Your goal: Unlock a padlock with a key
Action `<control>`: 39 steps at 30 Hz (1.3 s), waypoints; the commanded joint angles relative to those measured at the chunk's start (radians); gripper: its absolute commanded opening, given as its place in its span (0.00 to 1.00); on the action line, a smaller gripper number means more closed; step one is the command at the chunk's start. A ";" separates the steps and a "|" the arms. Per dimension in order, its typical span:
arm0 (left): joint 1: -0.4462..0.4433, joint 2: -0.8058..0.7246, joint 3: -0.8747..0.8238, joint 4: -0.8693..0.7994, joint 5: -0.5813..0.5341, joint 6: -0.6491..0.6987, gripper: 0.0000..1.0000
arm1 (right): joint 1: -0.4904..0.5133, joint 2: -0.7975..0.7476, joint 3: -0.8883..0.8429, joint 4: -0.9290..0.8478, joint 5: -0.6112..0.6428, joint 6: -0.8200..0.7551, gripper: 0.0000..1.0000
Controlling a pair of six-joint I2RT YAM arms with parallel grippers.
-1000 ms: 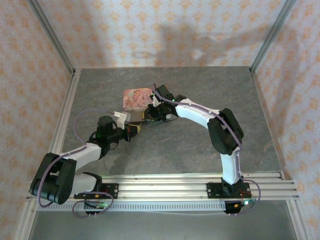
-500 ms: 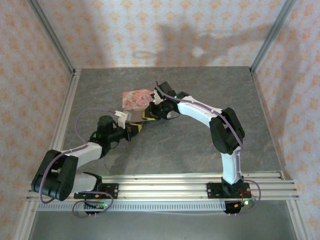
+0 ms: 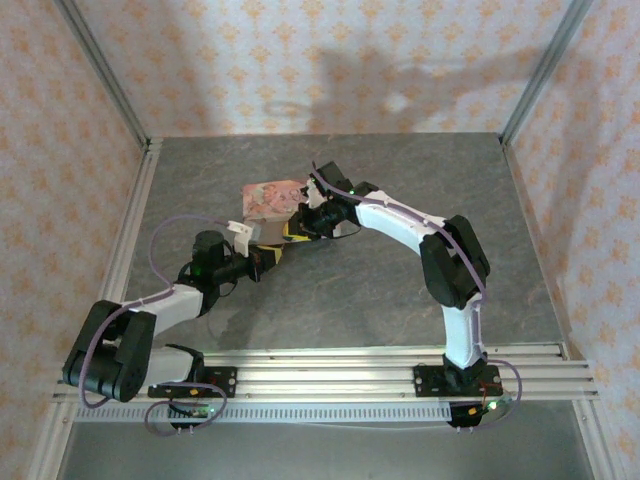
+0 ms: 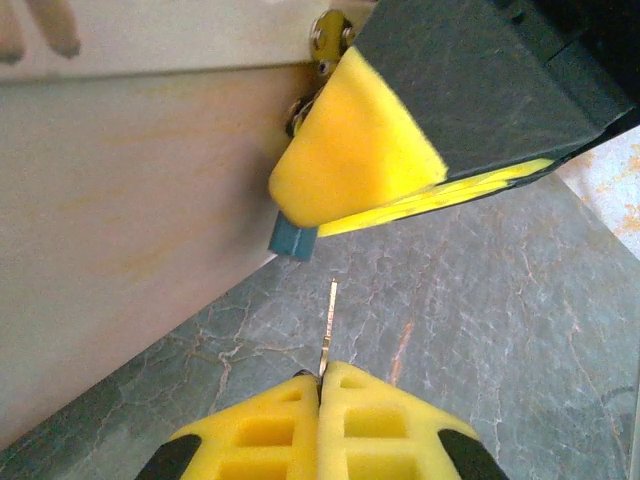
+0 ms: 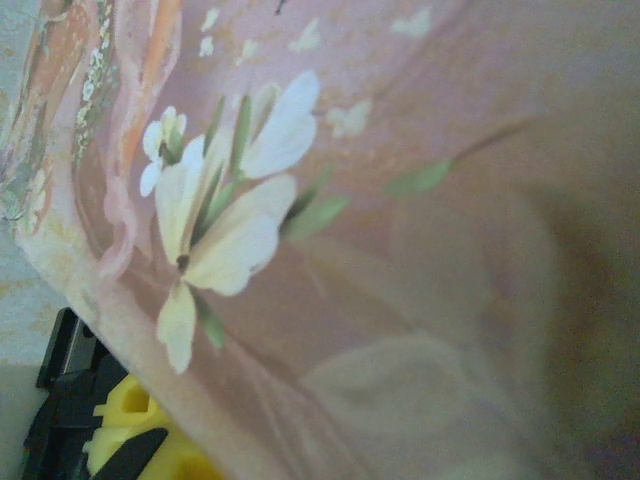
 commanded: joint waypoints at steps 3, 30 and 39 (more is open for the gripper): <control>0.011 0.006 0.006 0.024 0.008 0.038 0.00 | -0.008 -0.064 0.038 0.011 -0.065 0.021 0.00; 0.011 0.028 0.056 -0.019 -0.040 0.054 0.00 | -0.009 -0.089 -0.003 0.051 -0.066 0.056 0.00; 0.005 0.004 0.059 -0.020 -0.020 0.054 0.00 | -0.007 -0.082 -0.007 0.057 -0.067 0.059 0.00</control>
